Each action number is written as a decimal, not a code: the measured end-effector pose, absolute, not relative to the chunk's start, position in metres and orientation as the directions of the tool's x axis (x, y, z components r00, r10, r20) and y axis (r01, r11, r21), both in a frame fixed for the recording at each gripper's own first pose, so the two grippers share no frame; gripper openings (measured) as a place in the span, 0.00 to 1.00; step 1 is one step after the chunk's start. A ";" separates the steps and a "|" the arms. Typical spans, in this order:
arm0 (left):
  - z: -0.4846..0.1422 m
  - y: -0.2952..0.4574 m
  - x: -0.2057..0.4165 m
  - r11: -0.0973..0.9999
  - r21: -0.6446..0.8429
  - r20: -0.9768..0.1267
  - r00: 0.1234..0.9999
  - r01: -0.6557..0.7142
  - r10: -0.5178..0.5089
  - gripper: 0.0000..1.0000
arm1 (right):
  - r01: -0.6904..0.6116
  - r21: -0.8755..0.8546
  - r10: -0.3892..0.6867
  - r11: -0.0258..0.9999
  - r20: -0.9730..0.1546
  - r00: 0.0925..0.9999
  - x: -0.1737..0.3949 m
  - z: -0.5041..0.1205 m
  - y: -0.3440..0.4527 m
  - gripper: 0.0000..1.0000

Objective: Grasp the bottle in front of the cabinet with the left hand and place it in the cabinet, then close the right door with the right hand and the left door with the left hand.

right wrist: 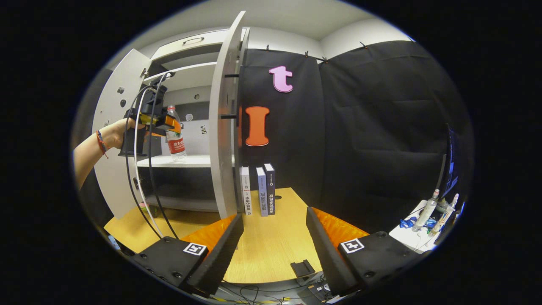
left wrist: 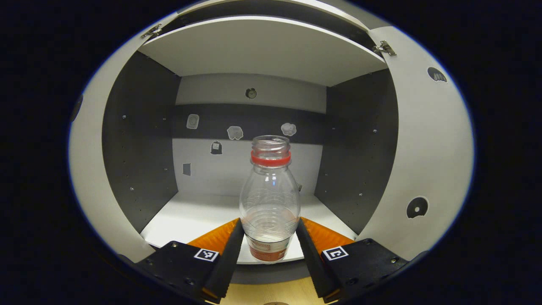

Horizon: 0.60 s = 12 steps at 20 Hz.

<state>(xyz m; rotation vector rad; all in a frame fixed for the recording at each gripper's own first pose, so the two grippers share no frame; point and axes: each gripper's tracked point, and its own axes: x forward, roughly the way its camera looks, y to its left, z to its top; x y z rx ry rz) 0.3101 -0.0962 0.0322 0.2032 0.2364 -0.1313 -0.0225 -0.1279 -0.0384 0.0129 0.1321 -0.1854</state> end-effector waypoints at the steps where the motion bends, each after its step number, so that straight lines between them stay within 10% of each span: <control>1: 0.030 -0.097 0.313 0.970 0.189 -0.249 0.963 0.150 -0.100 0.75 | 0.193 0.001 -0.191 0.981 -0.133 0.972 -0.021 -0.039 -0.130 0.99; 12: 0.013 -0.099 0.338 0.983 0.128 -0.257 0.961 0.135 -0.099 0.83 | 0.210 0.015 -0.204 0.978 -0.176 0.963 -0.010 -0.050 -0.133 0.99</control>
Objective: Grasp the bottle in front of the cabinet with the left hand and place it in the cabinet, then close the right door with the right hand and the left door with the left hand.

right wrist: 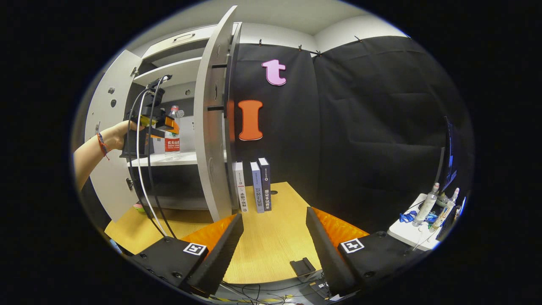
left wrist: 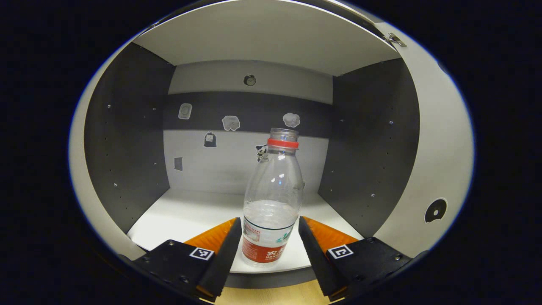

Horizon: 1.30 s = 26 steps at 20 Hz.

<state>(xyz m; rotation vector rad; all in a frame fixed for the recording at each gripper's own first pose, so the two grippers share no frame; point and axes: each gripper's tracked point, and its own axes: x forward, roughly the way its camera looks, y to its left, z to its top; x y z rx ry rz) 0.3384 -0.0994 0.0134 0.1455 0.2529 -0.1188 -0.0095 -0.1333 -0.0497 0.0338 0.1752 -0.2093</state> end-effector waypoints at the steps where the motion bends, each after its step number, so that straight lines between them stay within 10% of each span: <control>1: 0.013 -0.099 0.338 0.984 0.118 -0.256 0.962 0.131 -0.098 0.88 | 0.208 0.013 -0.203 0.978 -0.175 0.963 -0.009 -0.049 -0.133 0.99; 26: 0.124 -0.018 0.104 0.991 0.130 0.004 1.000 0.028 -0.029 0.95 | 0.088 0.002 -0.088 0.996 -0.109 0.990 0.028 -0.002 -0.137 0.99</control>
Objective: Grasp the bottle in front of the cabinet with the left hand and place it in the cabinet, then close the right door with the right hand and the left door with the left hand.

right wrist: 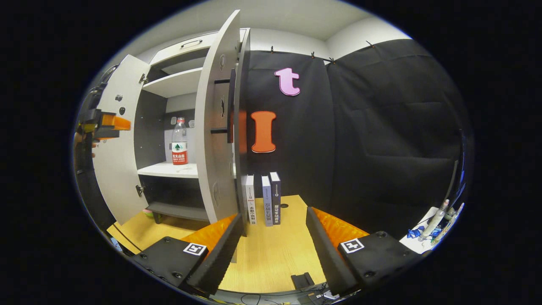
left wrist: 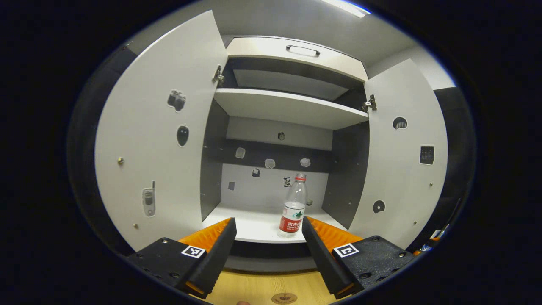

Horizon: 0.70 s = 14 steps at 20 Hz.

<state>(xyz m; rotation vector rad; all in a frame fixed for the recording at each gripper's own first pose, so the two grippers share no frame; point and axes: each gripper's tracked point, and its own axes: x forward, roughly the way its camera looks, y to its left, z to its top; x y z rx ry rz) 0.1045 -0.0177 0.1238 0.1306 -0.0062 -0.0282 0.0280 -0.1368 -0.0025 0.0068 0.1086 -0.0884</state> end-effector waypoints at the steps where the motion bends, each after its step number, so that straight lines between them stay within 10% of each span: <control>1: 0.126 -0.011 0.093 0.991 0.133 0.005 1.000 0.024 -0.024 0.97 | 0.082 -0.005 -0.082 0.997 -0.102 0.991 0.035 0.002 -0.137 0.99; 14: 0.174 0.108 -0.023 0.975 0.147 0.105 0.983 -0.167 0.152 0.95 | 0.006 -0.057 -0.011 0.998 -0.087 0.996 0.116 0.028 -0.109 0.97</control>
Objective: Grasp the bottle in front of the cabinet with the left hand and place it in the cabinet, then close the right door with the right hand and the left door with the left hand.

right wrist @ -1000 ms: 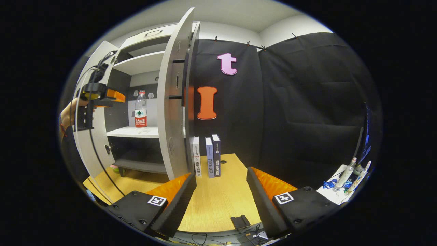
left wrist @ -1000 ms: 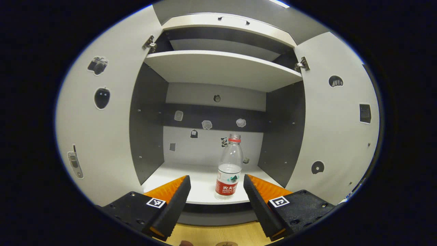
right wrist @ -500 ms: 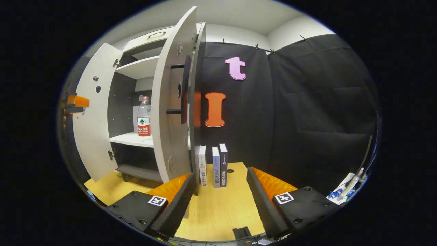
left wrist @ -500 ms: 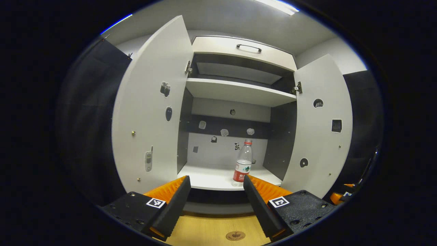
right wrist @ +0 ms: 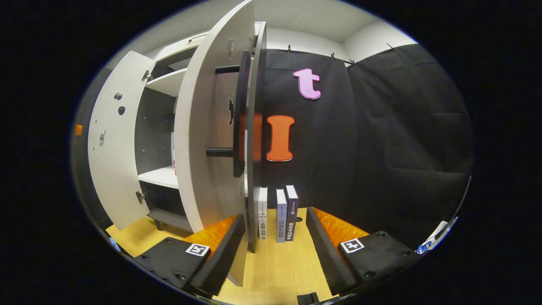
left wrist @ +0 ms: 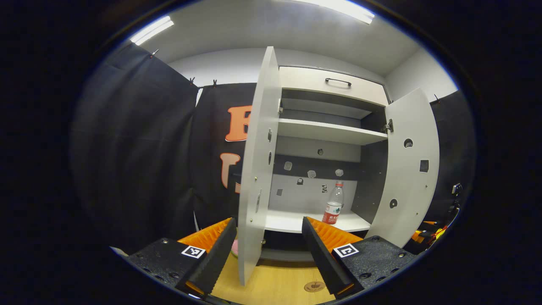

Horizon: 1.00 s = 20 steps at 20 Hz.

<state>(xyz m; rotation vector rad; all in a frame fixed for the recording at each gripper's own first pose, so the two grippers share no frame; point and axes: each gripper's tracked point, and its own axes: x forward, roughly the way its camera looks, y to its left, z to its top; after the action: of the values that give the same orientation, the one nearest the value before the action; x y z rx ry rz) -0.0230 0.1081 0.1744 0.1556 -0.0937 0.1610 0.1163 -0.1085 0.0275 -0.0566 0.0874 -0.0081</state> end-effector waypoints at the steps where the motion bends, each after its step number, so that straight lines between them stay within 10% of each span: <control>1: 0.178 0.117 -0.028 0.972 0.148 0.112 0.980 -0.181 0.165 0.95 | 0.009 -0.064 -0.014 0.998 -0.085 0.996 0.117 0.028 -0.109 1.00; 6: 0.186 0.154 -0.044 0.961 0.150 0.128 0.969 -0.232 0.213 0.94 | -0.009 -0.052 0.003 0.999 -0.102 0.995 0.117 0.027 -0.095 0.87; 20: 0.183 0.217 -0.033 0.953 0.157 0.130 0.962 -0.260 0.241 0.94 | -0.096 -0.060 0.091 0.994 -0.081 0.992 0.125 0.030 0.005 0.94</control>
<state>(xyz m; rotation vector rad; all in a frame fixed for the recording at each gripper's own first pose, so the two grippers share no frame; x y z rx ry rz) -0.0329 0.2172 0.1828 0.1739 -0.1101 0.2549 0.1253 0.0053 0.0295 -0.0639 0.0787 0.0942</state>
